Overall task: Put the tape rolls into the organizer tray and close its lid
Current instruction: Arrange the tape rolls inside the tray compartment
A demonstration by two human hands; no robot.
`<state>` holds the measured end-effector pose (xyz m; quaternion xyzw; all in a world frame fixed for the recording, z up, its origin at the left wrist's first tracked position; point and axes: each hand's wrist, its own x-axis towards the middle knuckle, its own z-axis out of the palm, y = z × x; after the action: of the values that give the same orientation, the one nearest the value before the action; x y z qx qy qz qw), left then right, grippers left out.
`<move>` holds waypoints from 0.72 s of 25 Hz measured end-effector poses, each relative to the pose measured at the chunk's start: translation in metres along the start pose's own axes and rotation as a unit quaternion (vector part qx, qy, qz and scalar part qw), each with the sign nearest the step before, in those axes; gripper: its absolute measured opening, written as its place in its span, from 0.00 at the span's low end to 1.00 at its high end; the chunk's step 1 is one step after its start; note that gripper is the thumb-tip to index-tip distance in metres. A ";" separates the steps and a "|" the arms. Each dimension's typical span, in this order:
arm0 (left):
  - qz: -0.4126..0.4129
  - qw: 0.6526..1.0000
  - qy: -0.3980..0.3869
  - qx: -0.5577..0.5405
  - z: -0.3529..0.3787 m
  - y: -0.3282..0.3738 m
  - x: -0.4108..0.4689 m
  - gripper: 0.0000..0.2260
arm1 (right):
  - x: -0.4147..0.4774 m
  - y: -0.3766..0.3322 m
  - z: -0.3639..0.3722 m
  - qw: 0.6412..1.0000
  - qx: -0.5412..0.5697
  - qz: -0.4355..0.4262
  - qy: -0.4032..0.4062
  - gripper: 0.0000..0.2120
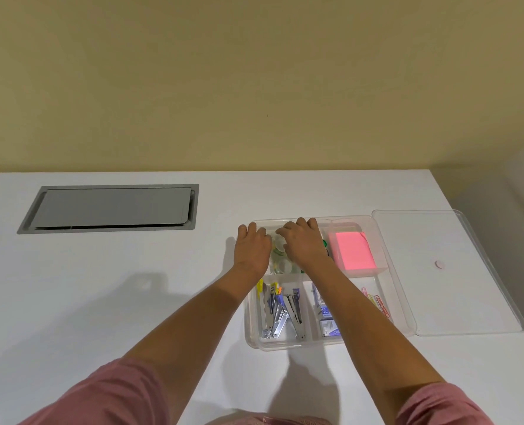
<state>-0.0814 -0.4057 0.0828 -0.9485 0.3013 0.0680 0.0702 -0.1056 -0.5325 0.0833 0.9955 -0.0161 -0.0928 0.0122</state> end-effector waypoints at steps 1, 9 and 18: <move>0.002 1.000 -0.002 -0.004 -0.001 -0.002 0.003 0.13 | 0.001 0.000 0.000 1.000 -0.006 -0.007 -0.002 0.19; 0.037 0.997 -0.053 0.029 0.004 -0.003 0.011 0.16 | 0.002 0.001 0.003 0.999 -0.008 -0.013 -0.029 0.18; 0.022 0.999 0.006 -0.043 0.007 -0.002 -0.002 0.16 | -0.016 -0.001 0.002 0.995 0.069 -0.022 0.066 0.12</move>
<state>-0.0824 -0.4016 0.0763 -0.9442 0.3193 0.0765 0.0255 -0.1215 -0.5315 0.0844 0.9980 0.0003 -0.0262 -0.0571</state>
